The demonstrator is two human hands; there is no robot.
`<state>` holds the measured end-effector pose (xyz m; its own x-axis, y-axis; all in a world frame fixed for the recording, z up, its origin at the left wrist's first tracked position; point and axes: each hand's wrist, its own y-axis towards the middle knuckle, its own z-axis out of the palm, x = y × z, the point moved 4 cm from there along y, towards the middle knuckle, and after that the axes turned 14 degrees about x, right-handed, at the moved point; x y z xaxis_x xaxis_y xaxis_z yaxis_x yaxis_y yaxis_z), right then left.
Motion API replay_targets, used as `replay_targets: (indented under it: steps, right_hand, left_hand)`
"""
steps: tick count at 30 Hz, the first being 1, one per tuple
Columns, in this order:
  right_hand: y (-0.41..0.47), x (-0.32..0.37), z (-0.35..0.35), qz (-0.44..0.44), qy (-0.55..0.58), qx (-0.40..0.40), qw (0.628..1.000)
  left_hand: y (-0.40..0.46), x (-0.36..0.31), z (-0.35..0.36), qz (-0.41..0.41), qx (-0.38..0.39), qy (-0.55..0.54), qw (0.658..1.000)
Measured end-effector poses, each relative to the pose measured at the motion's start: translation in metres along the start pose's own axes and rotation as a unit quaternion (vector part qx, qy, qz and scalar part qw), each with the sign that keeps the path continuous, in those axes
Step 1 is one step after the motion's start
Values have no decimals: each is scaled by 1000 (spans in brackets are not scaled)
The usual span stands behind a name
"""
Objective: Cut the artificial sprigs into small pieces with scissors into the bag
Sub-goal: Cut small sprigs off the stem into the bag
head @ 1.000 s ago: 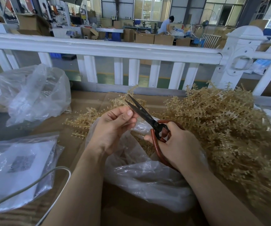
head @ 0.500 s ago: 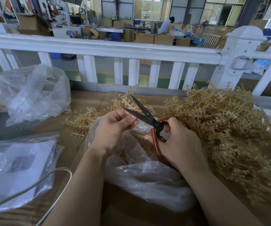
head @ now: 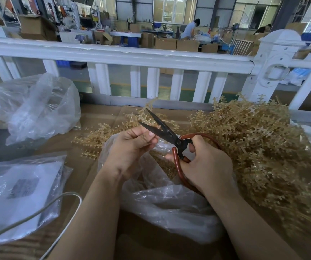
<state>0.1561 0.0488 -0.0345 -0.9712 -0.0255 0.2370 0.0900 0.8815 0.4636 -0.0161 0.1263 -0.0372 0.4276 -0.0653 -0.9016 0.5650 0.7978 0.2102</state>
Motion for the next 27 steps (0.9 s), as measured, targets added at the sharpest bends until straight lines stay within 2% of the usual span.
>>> replay_targets:
  steps: [5, 9, 19, 23, 27]
  right_hand:
    - [-1, 0, 0, 25, -5, 24, 999]
    - [-4, 3, -5, 7, 15, -12, 1000]
    - [-3, 2, -4, 3, 32, 0, 999]
    - [-2, 0, 0, 9, 29, 25, 999]
    - [-2, 0, 2, 6, 33, 39, 999]
  left_hand:
    - [0, 2, 0, -11, -3, -21, 1000]
    - [1, 1, 0, -6, 2, -21, 1000]
    - [1, -3, 1, -3, 13, 1, 1000]
    - [1, -2, 0, -20, 5, -68, 997]
    - [0, -2, -8, -20, -46, -125, 991]
